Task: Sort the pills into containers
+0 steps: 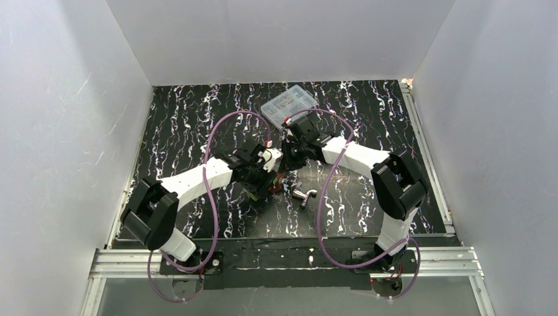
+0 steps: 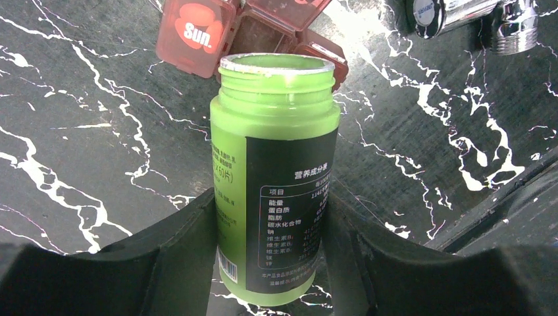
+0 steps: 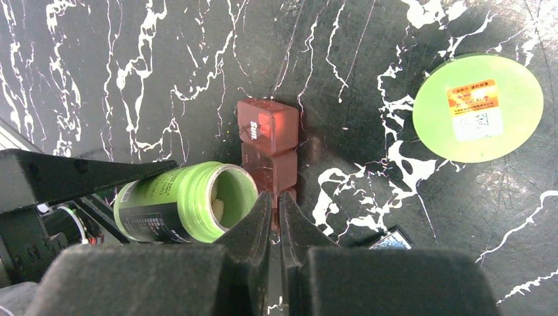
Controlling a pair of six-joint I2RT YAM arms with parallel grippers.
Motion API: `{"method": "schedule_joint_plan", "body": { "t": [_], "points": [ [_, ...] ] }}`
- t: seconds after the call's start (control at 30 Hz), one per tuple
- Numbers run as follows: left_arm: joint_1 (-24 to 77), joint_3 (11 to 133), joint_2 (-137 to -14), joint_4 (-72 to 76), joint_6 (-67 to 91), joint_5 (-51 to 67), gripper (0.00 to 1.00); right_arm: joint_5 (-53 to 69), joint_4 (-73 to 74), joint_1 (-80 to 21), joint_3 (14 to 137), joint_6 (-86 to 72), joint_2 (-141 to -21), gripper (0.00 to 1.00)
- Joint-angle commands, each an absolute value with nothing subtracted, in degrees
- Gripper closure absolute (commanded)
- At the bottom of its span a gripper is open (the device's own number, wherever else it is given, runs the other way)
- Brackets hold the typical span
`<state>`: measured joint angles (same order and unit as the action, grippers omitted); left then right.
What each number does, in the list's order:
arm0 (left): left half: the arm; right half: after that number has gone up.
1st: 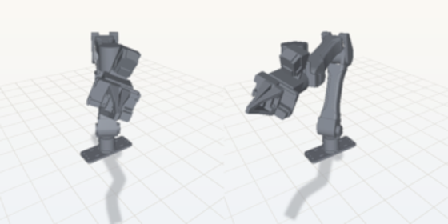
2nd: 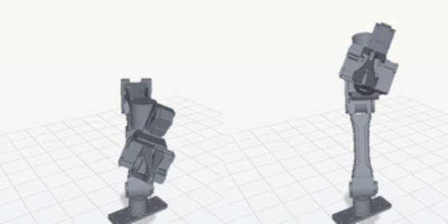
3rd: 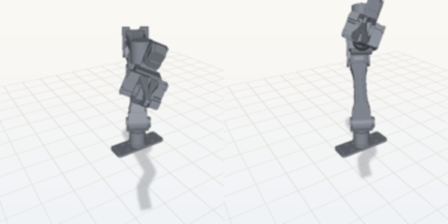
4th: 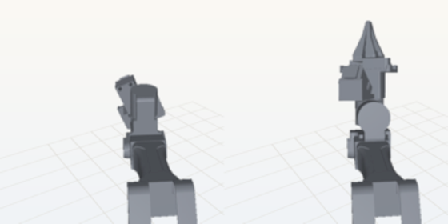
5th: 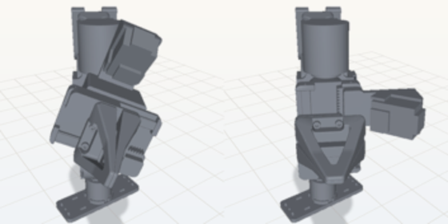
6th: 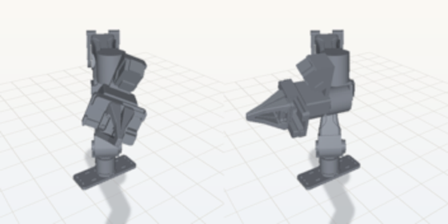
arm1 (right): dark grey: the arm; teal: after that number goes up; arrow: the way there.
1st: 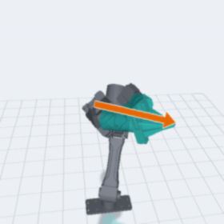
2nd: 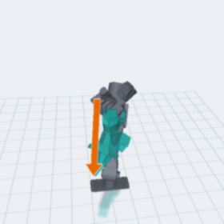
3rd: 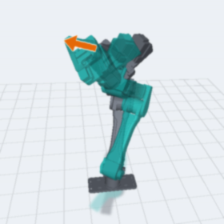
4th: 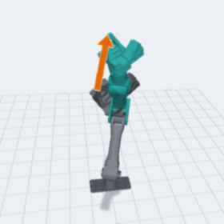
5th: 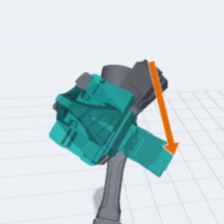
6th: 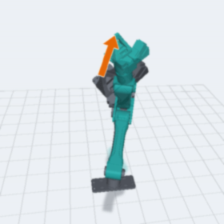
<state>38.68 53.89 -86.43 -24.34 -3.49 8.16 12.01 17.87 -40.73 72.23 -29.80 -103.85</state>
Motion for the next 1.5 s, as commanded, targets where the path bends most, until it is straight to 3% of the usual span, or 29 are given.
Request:
{"method": "schedule_joint_plan", "body": {
  "t": [0.0, 1.47],
  "points": [
    [38.2, 57.3, -87.3, -28.4, -4.2, 8.6, 1.00, 12.7, 16.3, -40.2, 71.7, -30.1, -103.5, 0.97],
    [38.0, 71.1, -97.1, -44.6, -2.2, 10.9, 1.00, 14.5, 15.0, -39.4, 71.4, -30.8, -104.7, 0.98]
  ]
}}
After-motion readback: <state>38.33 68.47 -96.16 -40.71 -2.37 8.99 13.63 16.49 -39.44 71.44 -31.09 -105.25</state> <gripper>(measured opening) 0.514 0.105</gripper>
